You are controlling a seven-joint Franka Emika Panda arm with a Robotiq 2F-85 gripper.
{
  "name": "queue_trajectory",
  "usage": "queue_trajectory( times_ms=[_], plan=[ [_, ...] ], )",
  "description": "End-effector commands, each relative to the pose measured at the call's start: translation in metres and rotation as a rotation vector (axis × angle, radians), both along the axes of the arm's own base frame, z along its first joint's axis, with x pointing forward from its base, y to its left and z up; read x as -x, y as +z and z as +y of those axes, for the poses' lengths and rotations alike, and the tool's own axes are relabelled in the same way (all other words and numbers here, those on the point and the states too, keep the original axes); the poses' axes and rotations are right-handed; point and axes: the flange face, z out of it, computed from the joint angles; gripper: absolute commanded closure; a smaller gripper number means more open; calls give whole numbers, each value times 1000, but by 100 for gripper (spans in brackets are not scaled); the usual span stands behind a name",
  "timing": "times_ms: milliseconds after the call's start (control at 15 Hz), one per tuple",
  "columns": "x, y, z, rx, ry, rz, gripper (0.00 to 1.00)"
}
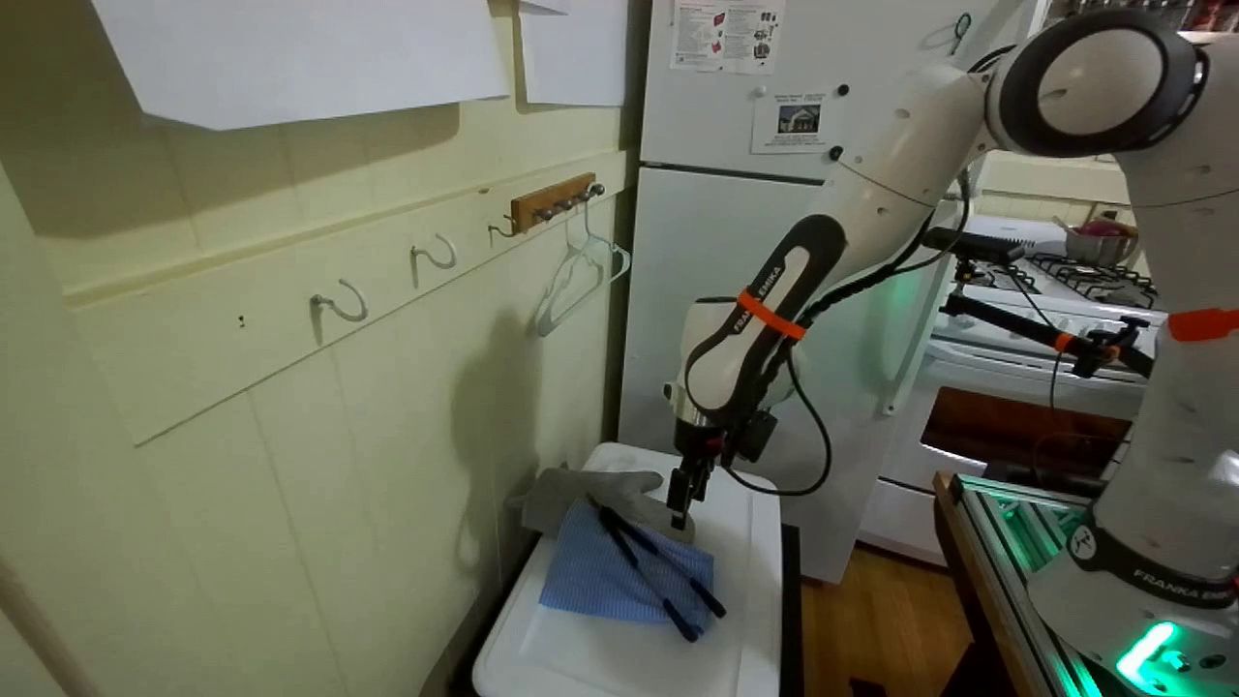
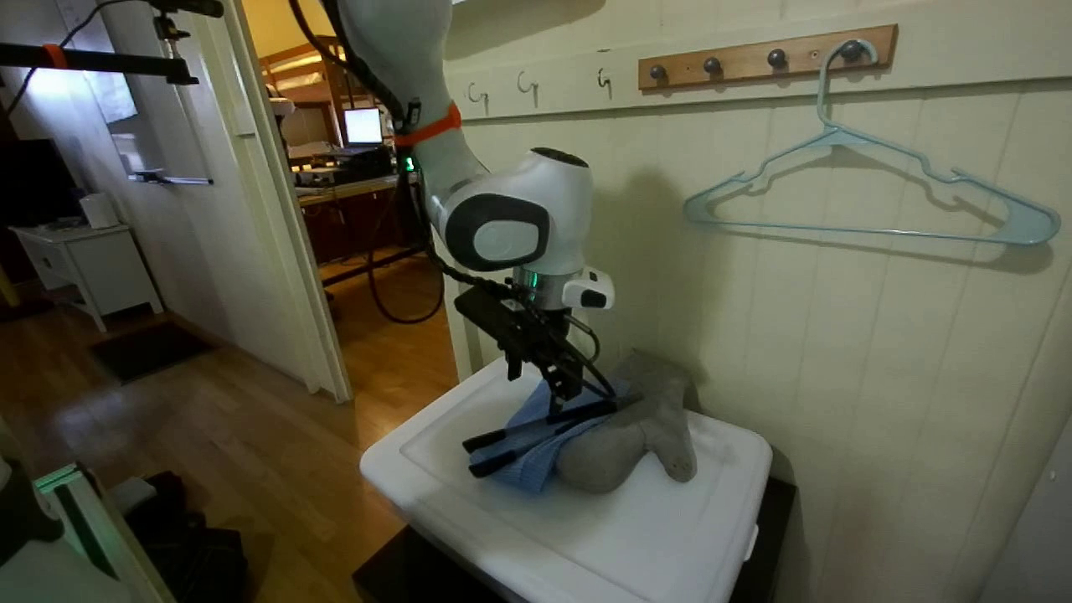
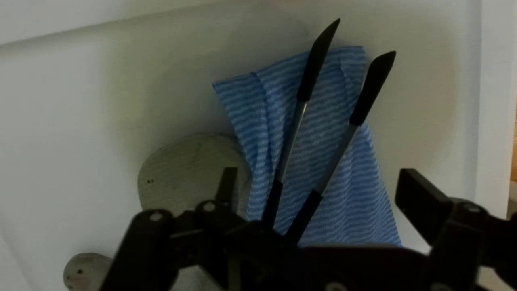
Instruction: Hang the tongs on the first white hook from the right.
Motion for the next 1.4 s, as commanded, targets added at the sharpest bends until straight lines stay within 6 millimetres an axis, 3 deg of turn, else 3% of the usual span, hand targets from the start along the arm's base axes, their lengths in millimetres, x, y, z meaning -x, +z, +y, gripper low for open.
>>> queue_trajectory(
  times_ms=[0, 467, 933, 1000, 1067, 1333],
  plan=[
    [-16, -33, 10, -24, -38, -14, 0],
    [-34, -67, 26, -79, -125, -210, 0],
    [-31, -100, 24, -65, -112, -211, 0],
    [-31, -103, 25, -63, -107, -210, 7],
    [-33, -105, 25, -61, -101, -208, 26],
    [-36, -107, 25, -51, -97, -207, 56]
  ],
)
